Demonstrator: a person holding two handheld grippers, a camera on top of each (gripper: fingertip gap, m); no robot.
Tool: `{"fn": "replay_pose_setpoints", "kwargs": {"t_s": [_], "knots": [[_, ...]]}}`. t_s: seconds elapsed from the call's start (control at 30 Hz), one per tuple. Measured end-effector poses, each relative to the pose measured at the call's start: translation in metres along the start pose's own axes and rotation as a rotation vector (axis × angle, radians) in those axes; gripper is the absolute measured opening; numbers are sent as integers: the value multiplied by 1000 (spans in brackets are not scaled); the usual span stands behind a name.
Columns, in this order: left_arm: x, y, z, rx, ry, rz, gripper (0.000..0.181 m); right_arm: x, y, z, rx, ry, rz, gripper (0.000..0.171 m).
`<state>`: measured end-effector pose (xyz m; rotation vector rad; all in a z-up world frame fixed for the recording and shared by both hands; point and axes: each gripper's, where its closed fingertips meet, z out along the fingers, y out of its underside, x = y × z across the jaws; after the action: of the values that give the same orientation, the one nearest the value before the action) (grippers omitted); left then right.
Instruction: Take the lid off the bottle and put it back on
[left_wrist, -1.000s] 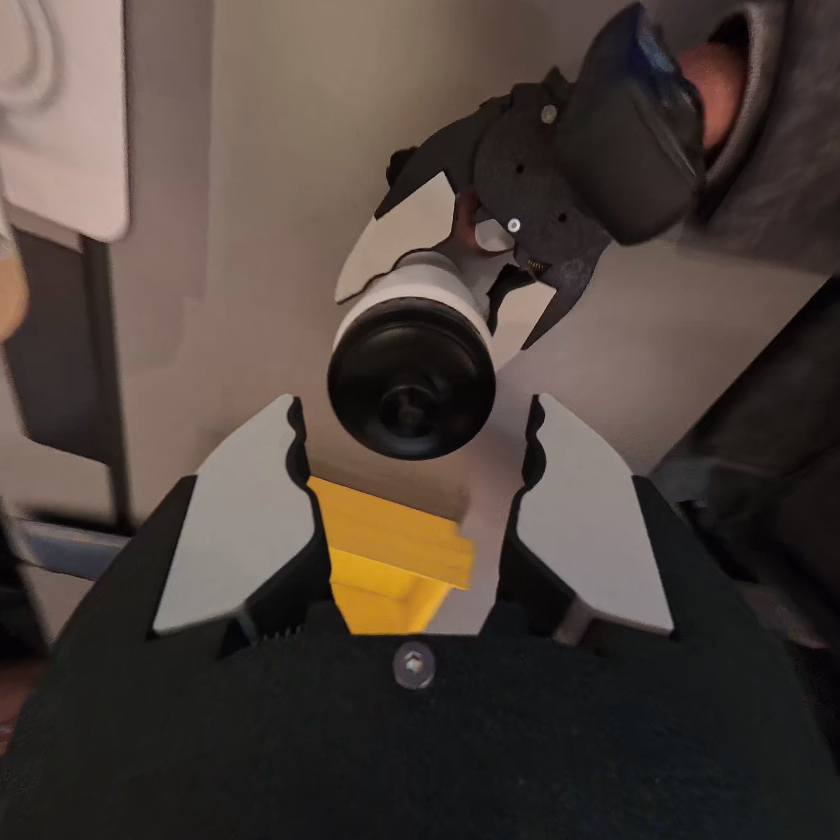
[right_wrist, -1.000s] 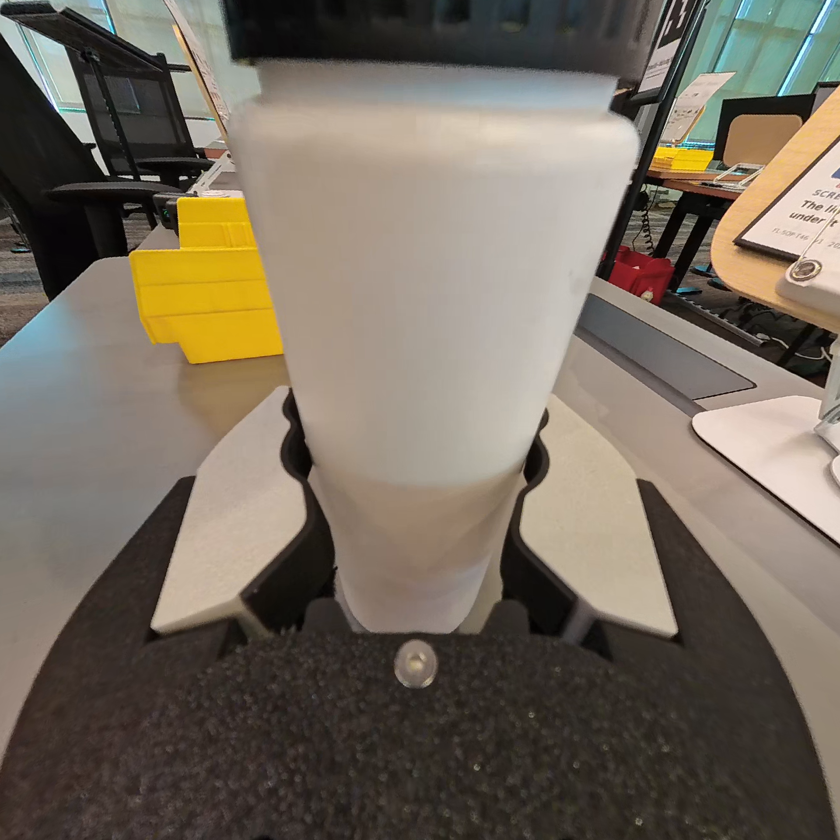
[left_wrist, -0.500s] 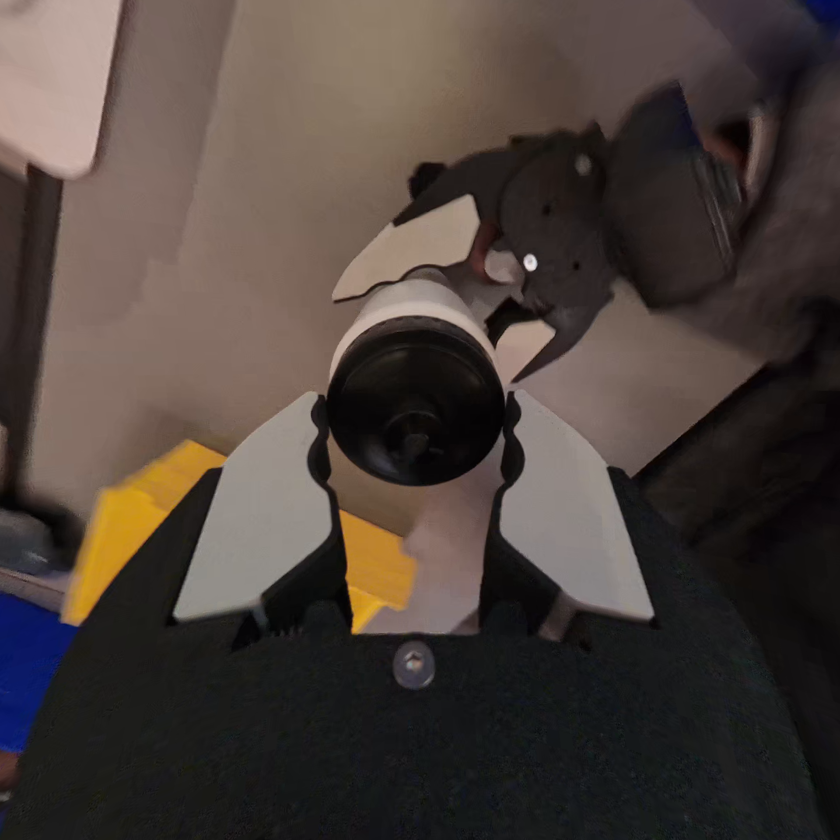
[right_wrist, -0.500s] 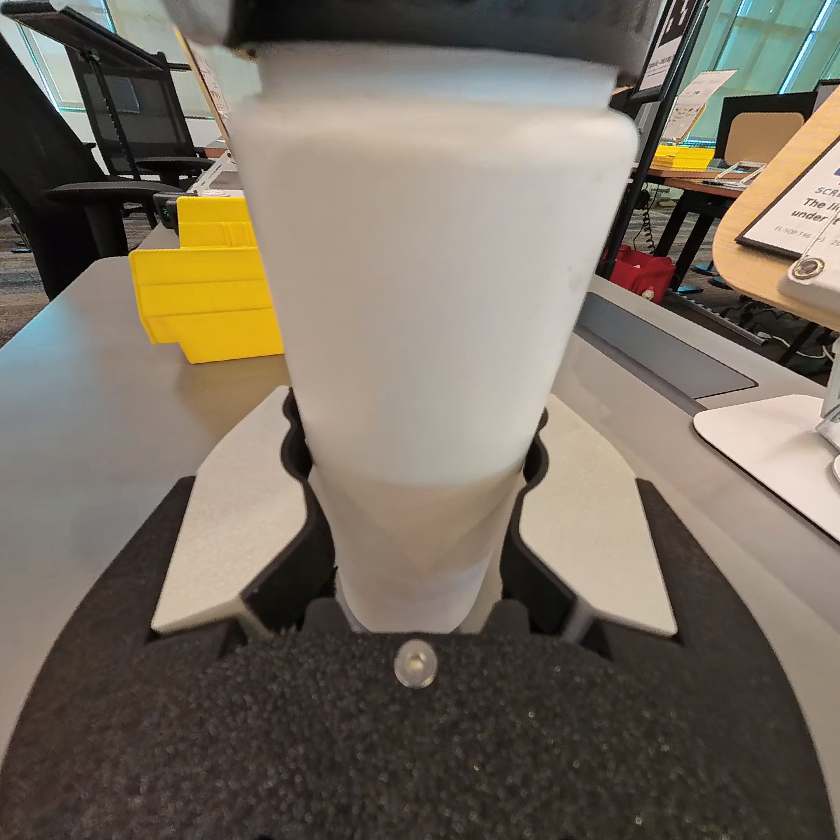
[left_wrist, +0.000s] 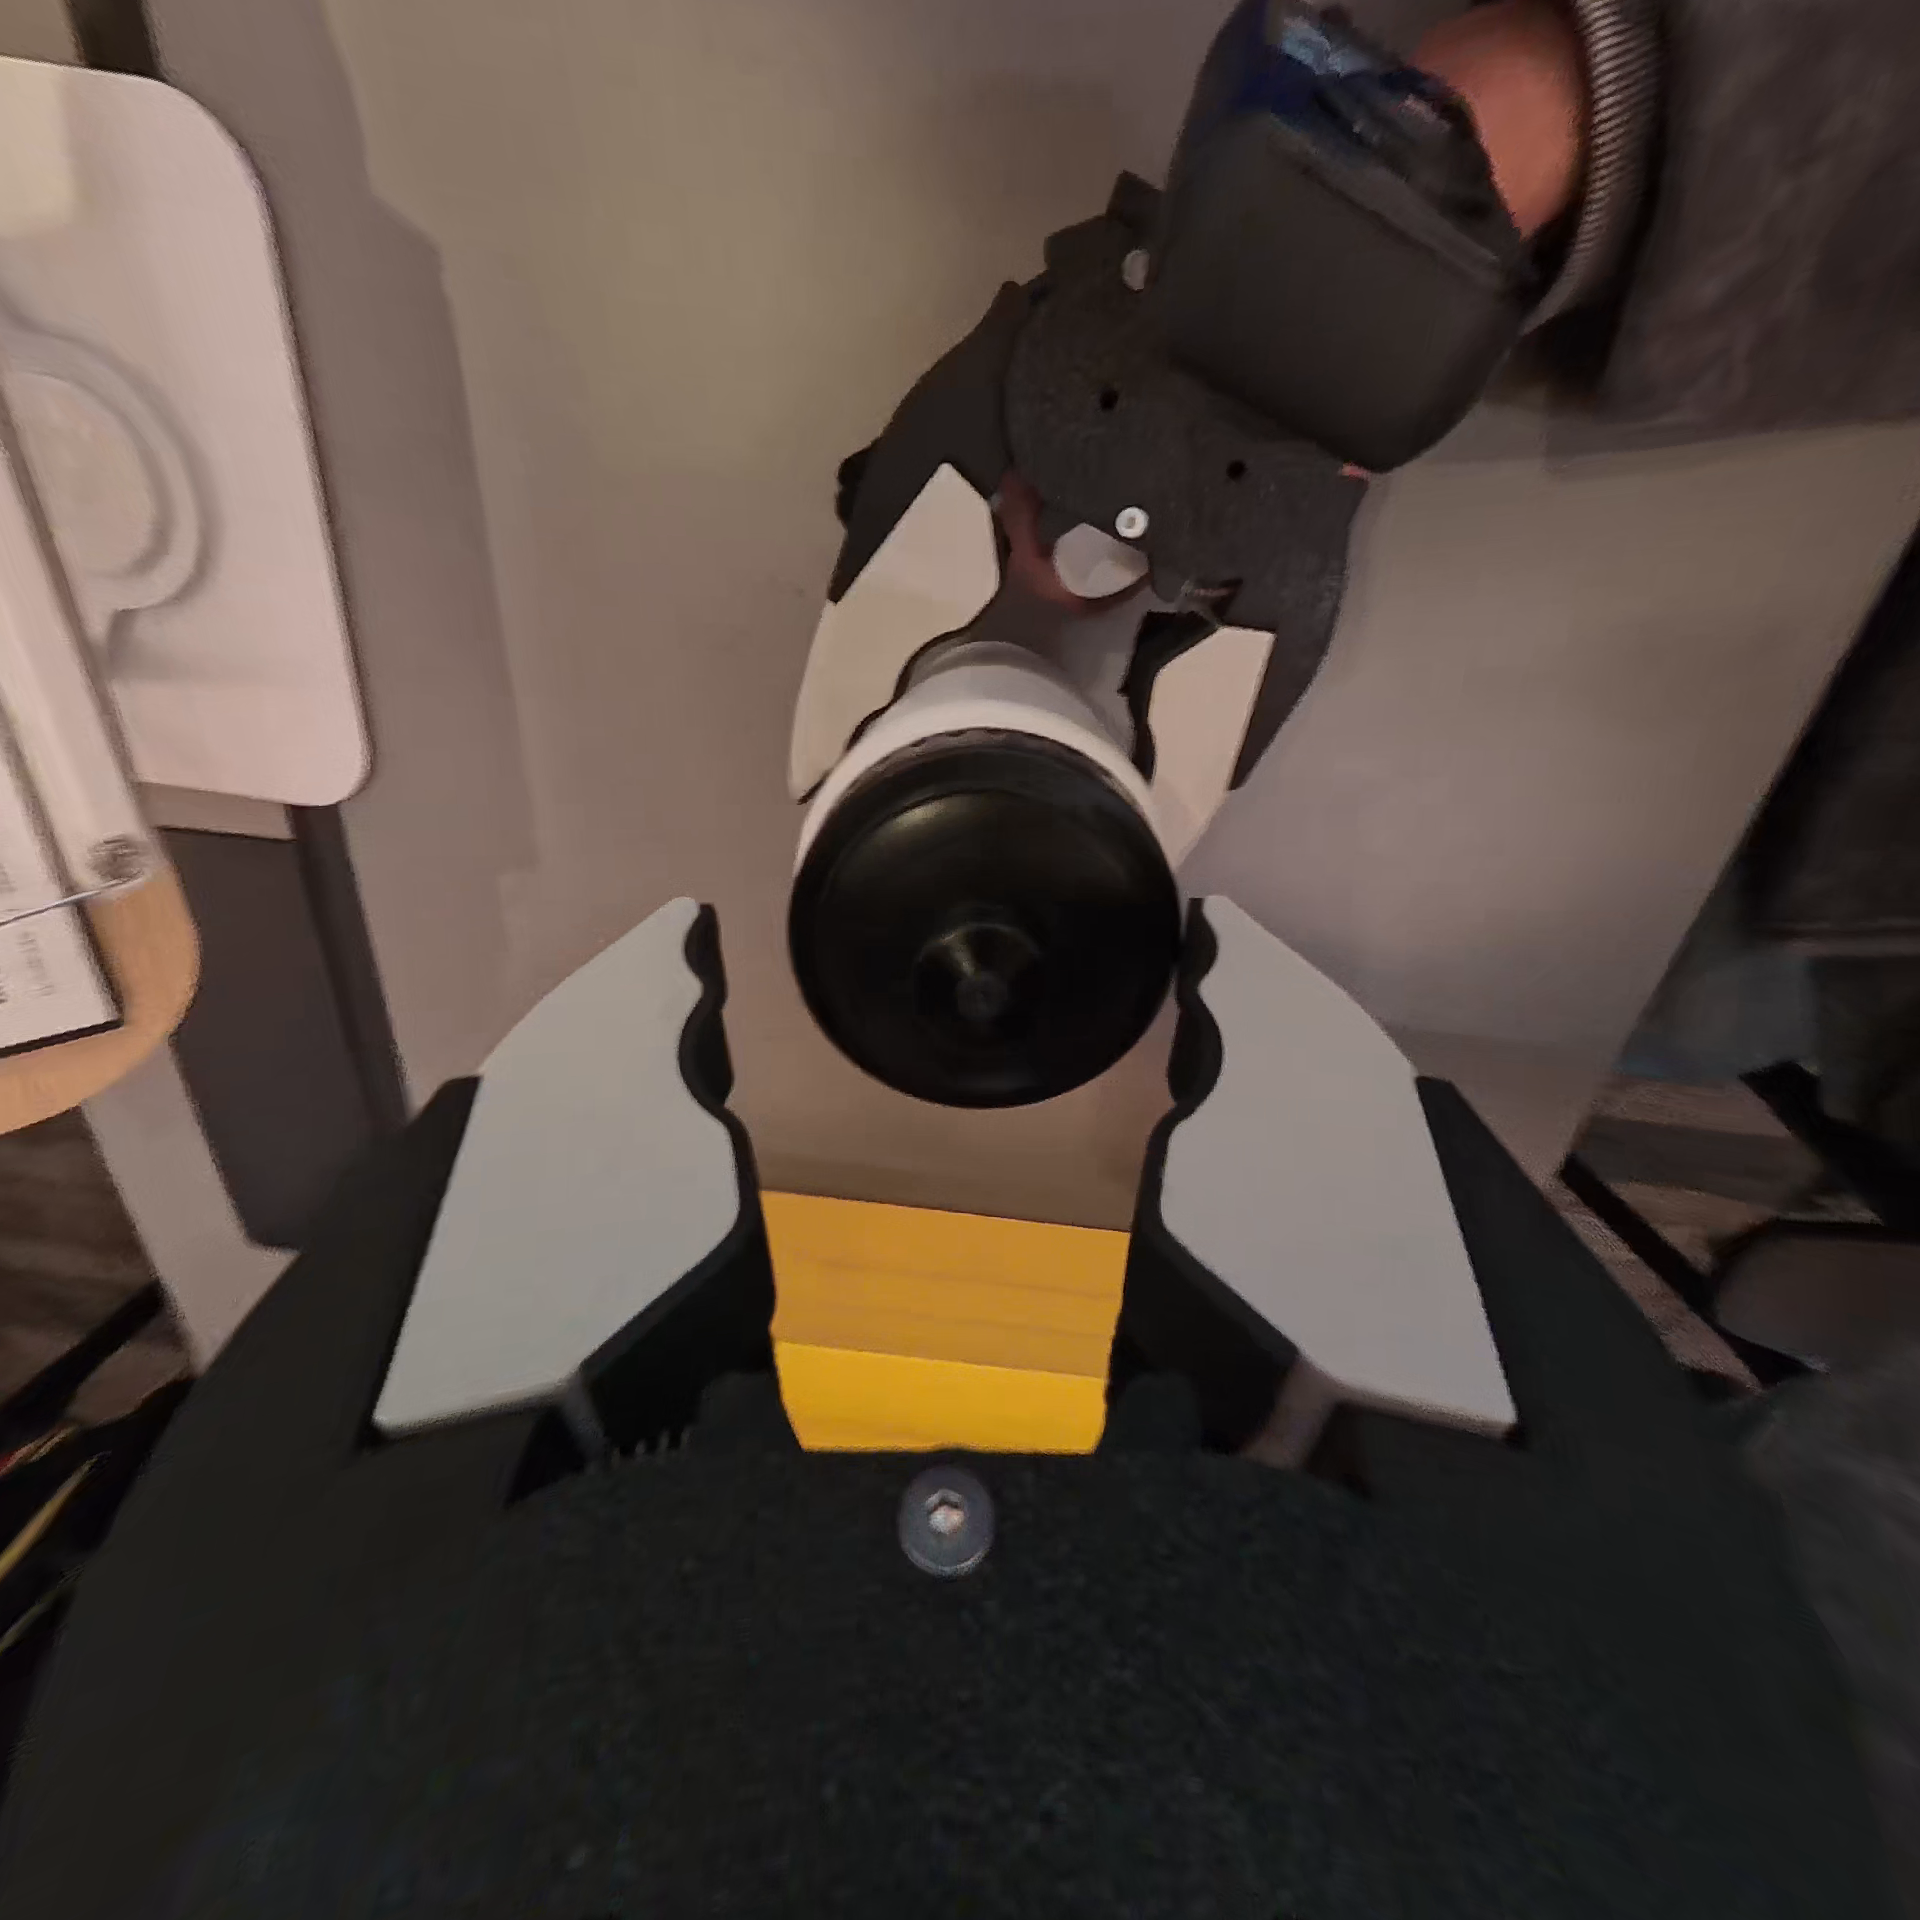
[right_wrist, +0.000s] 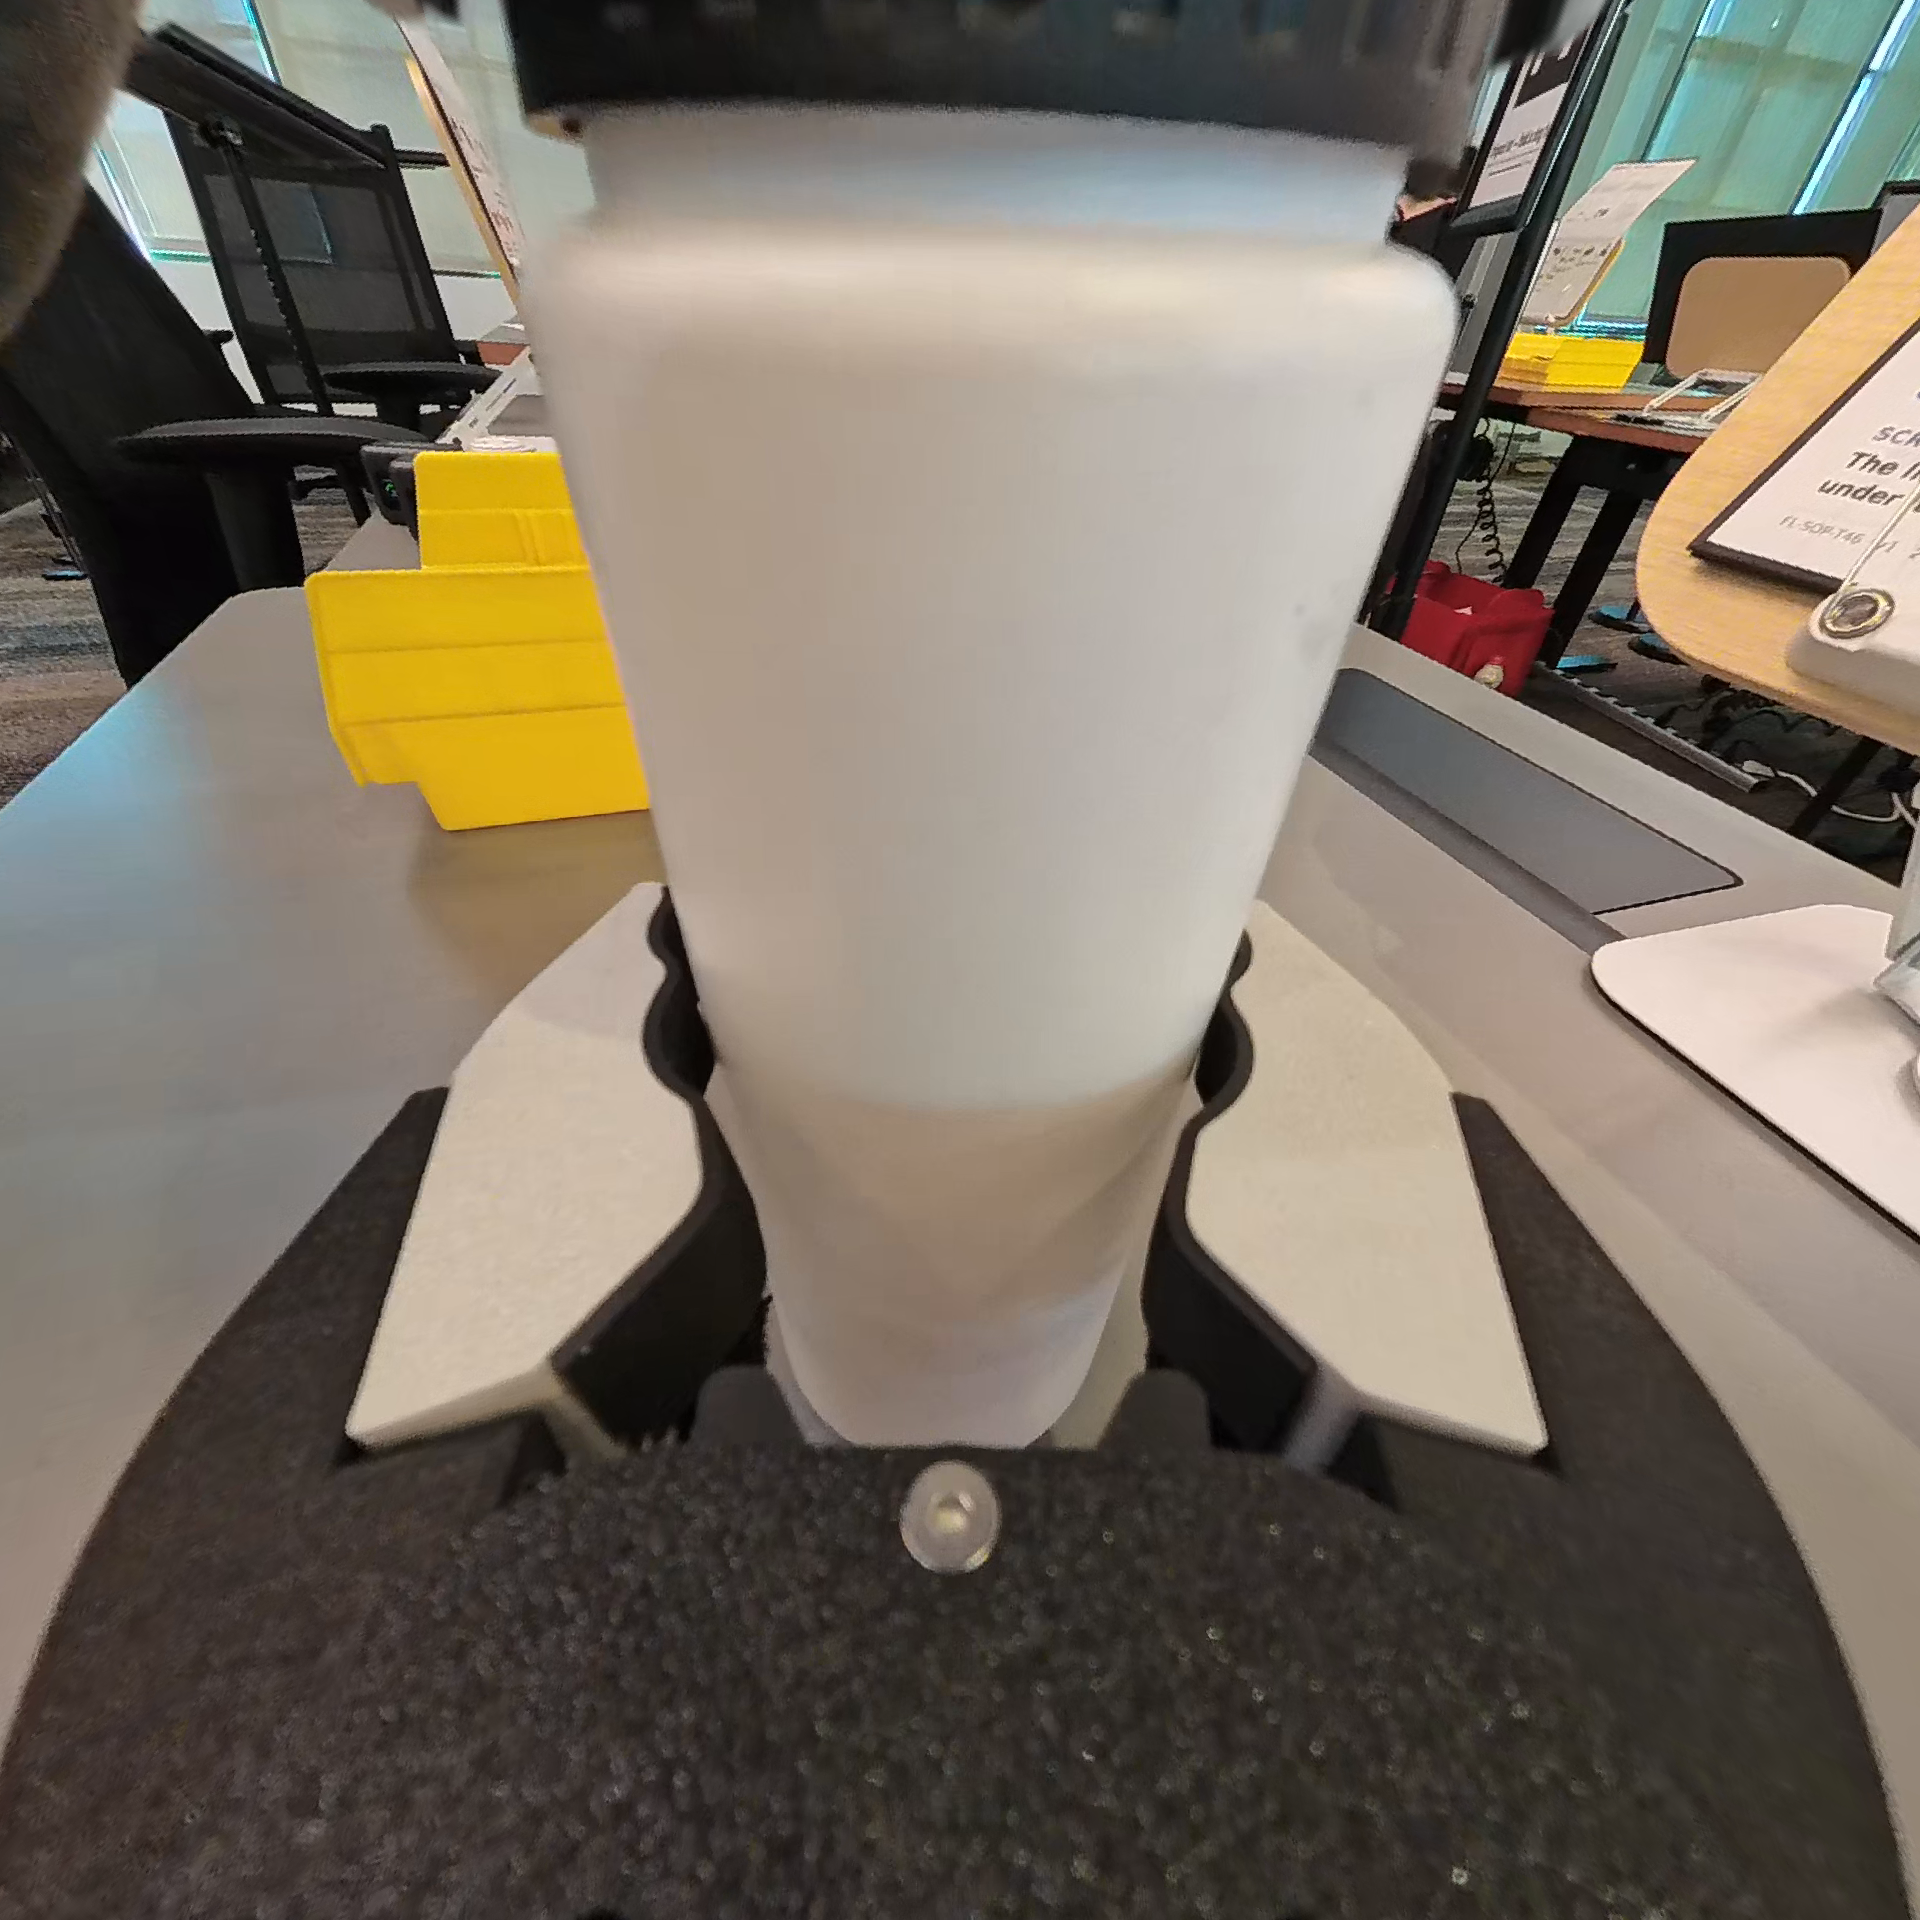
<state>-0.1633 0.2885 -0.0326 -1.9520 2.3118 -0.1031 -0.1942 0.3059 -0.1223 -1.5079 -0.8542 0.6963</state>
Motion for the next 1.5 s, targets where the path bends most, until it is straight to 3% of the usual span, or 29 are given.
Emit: {"fn": "replay_pose_setpoints", "kwargs": {"t_s": [0.07, 0.17, 0.27, 0.37, 0.43, 0.57, 0.67, 0.83, 0.9, 1.03, 1.3, 1.5], "knots": [[6, 1, 2, -6, 68, -32, 73, 0, 0, 0, 0, -1, 0, 93], [6, 2, 2, -8, 41, -78, 73, -1, 0, 0, -2, -4, -1, 93], [7, 0, 2, -18, -7, -291, 73, -2, 0, 0, -3, -8, -6, 93], [4, -5, 2, 40, -43, -645, 72, 0, 1, -1, -8, -2, 4, 93], [3, -7, 2, 60, -65, -670, 72, 0, 1, -2, -8, 0, 5, 93], [5, -2, -3, 28, -29, -538, 71, 0, 1, -1, -11, 3, -2, 93], [-3, 3, -13, 18, -53, -269, 82, 0, 1, 0, -9, -2, 1, 93], [14, 0, -14, 32, 91, 86, 96, 0, 1, 0, -6, -3, 0, 93], [17, -7, -16, 57, 145, 157, 93, 0, 1, 0, -7, -4, -1, 93], [4, -4, -14, -16, 104, 292, 90, 0, 1, 0, -8, -4, -1, 93], [3, 3, 2, -80, 91, 439, 75, 0, 1, 1, -10, -9, 0, 92], [2, 8, 3, -130, 64, 306, 73, 0, 1, 3, -10, -14, 9, 92]]}}
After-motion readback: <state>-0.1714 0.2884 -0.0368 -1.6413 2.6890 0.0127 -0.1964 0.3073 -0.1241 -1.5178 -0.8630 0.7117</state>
